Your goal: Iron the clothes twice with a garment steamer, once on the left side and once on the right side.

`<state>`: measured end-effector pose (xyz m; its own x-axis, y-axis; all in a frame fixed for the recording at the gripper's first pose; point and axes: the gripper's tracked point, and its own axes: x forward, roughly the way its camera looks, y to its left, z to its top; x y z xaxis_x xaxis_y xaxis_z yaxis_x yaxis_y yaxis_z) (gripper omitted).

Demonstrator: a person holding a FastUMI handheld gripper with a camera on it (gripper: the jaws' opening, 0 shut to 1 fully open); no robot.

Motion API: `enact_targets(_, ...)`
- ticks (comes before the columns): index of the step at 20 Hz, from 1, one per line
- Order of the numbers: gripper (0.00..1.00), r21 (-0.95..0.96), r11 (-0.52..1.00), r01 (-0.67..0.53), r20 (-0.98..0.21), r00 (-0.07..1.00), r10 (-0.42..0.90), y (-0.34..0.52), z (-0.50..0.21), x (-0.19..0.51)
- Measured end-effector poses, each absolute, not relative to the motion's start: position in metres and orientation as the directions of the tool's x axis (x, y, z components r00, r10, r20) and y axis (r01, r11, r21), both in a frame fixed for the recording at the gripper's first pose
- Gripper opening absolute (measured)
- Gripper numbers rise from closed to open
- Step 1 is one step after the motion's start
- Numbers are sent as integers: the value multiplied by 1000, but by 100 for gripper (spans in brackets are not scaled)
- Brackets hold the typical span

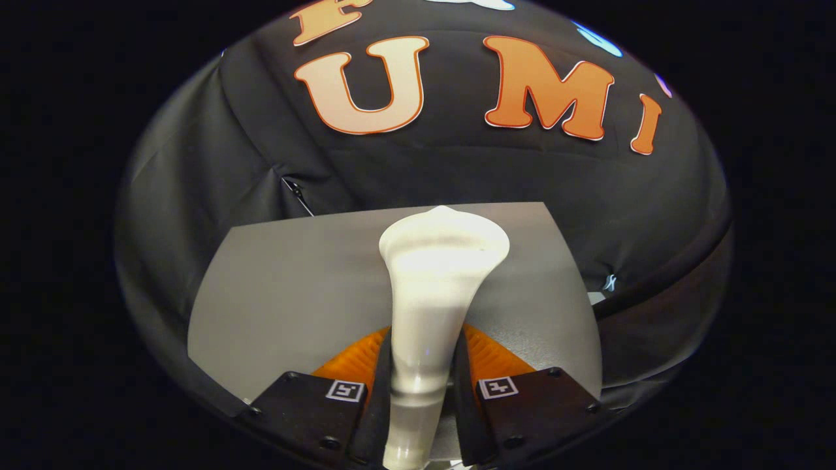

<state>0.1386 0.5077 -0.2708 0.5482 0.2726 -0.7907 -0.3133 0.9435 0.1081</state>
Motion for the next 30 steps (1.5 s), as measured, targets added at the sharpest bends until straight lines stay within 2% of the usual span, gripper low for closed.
enact_targets(1, 45, 110, 943, -313, -780, 562, 277, 508, -266, 136)
enact_targets(4, 45, 128, 939, -319, -747, 592, 303, 507, -254, 134)
enact_targets(5, 38, 137, 934, -330, -727, 607, 321, 508, -247, 132)
enact_targets(13, 37, 139, 895, -425, -602, 681, 417, 503, -189, 100)
enact_targets(18, 37, 206, 869, -450, -501, 714, 489, 484, -142, 70)
enact_targets(30, 37, 186, 842, -507, -268, 798, 540, 391, -25, 33)
